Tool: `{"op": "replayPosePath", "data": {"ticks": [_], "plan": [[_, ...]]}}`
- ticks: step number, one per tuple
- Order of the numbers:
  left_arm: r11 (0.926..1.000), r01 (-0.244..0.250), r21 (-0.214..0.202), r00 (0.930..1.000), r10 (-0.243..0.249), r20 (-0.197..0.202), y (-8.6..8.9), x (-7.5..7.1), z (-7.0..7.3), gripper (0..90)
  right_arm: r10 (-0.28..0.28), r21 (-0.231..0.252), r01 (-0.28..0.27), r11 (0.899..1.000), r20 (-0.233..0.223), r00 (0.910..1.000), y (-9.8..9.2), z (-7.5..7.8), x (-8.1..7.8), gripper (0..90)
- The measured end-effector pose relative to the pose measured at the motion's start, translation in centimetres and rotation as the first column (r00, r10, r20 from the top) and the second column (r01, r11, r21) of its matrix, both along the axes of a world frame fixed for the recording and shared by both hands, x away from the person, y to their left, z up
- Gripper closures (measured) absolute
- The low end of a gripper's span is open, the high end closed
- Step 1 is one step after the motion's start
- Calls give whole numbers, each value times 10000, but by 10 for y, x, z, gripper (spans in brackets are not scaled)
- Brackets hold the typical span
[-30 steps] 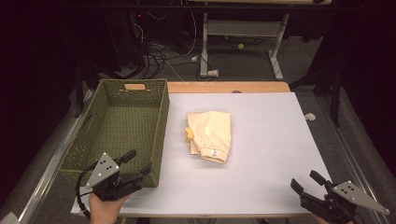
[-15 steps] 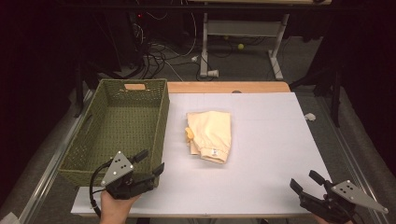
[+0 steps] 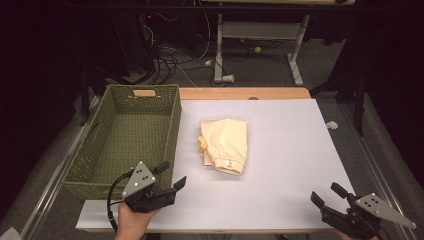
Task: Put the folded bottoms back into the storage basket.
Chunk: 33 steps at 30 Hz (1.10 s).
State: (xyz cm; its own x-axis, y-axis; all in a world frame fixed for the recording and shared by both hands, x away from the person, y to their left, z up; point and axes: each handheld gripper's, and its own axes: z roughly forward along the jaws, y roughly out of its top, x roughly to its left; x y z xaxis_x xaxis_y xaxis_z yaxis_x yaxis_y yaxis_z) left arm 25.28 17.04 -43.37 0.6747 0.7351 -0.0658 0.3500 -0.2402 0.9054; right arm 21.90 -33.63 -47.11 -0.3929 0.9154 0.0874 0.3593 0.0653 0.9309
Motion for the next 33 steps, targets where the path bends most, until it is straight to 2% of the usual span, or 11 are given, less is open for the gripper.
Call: {"op": "replayPosePath", "data": {"ticks": [13,27,33], "plan": [[9994,314,121,9992,-312,-241,-13,4,-3,300,47,3,-47,10000,-11,10000,0,0,0,239],[9961,829,310,9956,-814,-462,-38,11,-3,300,140,-10,-140,9999,-25,9999,1,0,0,239],[9956,853,394,9951,-832,-530,-45,13,-3,299,186,-33,-186,9998,-22,9998,1,0,0,239]]}}
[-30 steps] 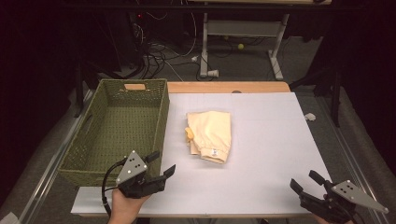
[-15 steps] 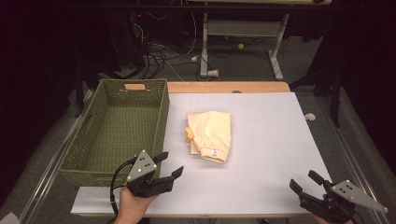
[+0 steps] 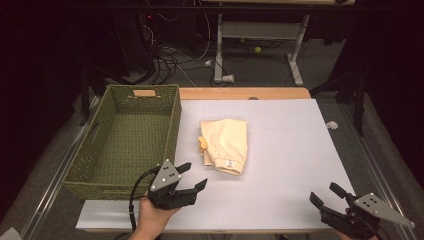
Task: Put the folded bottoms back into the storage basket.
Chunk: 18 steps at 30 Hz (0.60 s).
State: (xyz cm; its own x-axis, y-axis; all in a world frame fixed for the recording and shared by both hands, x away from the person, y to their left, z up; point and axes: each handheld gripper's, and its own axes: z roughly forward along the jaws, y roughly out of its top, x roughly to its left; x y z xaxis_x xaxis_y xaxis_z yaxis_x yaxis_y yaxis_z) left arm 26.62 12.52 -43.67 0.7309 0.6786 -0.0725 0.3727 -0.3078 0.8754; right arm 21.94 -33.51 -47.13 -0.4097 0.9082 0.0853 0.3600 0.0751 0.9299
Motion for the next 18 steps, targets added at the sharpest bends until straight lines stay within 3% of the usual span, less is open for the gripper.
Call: {"op": "replayPosePath", "data": {"ticks": [18], "plan": [[9995,106,298,9990,-93,-444,-30,12,-3,271,193,-24,-193,9998,3,9998,2,0,0,239]]}}
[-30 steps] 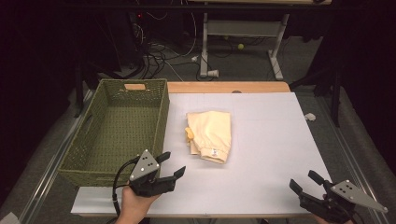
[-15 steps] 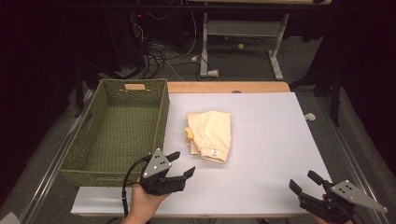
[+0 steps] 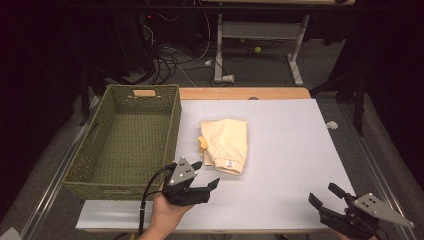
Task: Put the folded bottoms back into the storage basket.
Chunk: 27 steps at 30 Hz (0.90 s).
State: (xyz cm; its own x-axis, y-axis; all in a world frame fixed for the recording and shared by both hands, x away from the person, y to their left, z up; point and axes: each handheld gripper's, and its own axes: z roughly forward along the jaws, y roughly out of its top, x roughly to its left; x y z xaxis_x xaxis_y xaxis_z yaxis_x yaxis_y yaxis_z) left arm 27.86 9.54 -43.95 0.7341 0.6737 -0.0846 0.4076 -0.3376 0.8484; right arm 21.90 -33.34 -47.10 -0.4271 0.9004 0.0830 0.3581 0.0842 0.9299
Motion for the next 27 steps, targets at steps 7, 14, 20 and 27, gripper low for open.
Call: {"op": "replayPosePath", "data": {"ticks": [7,14,20,27], "plan": [[9999,42,101,9976,-34,-698,-10,15,-5,236,41,5,-41,10000,-6,10000,0,0,0,239],[9994,-200,296,9930,233,-1155,-20,32,-8,204,79,27,-79,10000,-22,10000,1,0,0,239],[9974,-612,379,9887,658,-1349,-25,44,-6,199,95,48,-95,9999,-22,10000,1,0,0,239],[9924,-1130,491,9805,1194,-1562,-26,61,-1,198,152,50,-152,9999,-63,9999,1,0,1,239]]}}
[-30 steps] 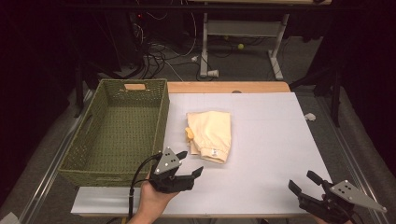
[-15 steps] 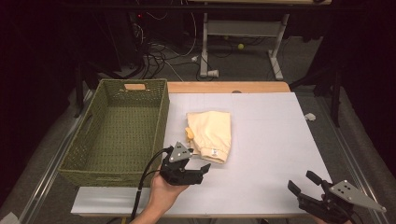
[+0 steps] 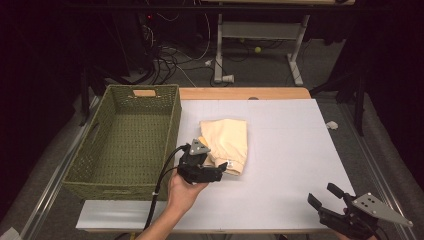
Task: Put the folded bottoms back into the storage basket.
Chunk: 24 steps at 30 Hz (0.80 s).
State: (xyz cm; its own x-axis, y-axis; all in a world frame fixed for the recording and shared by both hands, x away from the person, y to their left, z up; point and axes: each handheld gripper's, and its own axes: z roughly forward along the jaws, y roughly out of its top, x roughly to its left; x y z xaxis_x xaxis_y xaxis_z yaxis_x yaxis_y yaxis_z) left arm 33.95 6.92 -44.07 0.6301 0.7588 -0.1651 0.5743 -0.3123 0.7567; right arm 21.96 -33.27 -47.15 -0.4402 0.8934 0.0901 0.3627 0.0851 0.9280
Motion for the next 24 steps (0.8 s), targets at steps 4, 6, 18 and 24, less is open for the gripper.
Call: {"op": "replayPosePath", "data": {"ticks": [4,6,18,24], "plan": [[9997,-223,112,9996,225,-157,0,11,3,191,15,0,-15,10000,0,10000,0,0,0,239],[9993,-347,160,9991,350,-221,-1,18,4,187,24,8,-24,10000,-10,10000,0,0,0,239],[9955,-725,605,9953,761,-597,-6,50,12,185,62,27,-62,10000,-12,10000,0,0,1,239],[9923,-937,813,9911,1007,-868,-10,66,16,185,50,54,-49,10000,-9,10000,0,0,1,239]]}}
